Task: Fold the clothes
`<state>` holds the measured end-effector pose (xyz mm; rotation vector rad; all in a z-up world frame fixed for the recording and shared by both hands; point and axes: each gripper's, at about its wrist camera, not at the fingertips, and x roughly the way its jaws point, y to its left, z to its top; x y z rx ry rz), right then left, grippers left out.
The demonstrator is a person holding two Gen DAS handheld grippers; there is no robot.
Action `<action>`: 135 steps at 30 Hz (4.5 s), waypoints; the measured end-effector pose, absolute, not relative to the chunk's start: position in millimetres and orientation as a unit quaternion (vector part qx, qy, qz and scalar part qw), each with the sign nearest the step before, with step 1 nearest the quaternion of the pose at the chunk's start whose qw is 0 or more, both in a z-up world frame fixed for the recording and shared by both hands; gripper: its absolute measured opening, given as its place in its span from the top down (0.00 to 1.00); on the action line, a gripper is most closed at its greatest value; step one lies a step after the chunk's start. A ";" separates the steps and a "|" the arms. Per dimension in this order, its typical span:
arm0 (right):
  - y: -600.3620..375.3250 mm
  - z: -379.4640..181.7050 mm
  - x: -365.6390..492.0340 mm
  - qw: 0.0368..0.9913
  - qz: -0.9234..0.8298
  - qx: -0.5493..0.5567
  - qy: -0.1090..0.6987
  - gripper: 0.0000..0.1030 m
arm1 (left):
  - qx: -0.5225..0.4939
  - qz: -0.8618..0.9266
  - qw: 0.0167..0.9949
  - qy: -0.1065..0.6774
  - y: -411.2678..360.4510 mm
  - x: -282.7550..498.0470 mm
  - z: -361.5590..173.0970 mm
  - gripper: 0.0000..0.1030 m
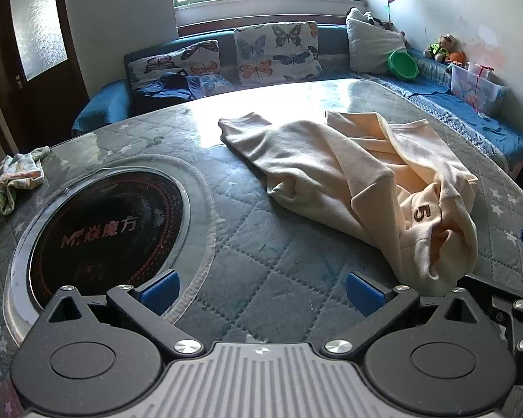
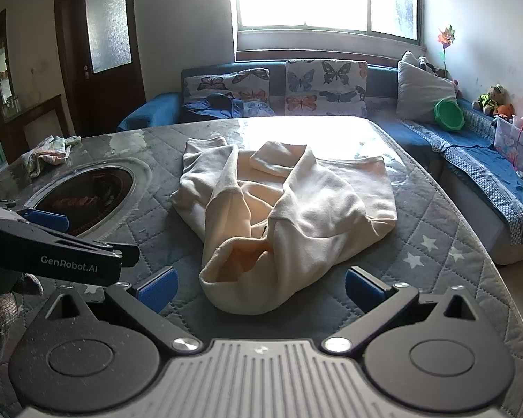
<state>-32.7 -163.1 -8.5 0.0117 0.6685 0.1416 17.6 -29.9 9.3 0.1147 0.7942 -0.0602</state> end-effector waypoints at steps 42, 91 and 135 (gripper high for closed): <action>-187.4 -9.2 -3.3 0.941 0.041 0.019 0.336 0.01 | 0.044 -0.070 0.921 0.381 -76.6 86.0 39.8 0.01; -153.0 -11.6 67.7 0.932 0.076 -0.023 0.352 0.40 | -0.057 -0.111 0.883 0.452 -5.9 55.3 17.0 0.98; -116.2 -29.0 108.8 0.914 0.142 -0.039 0.379 0.55 | -0.044 -0.100 0.901 0.420 73.0 8.9 49.2 0.62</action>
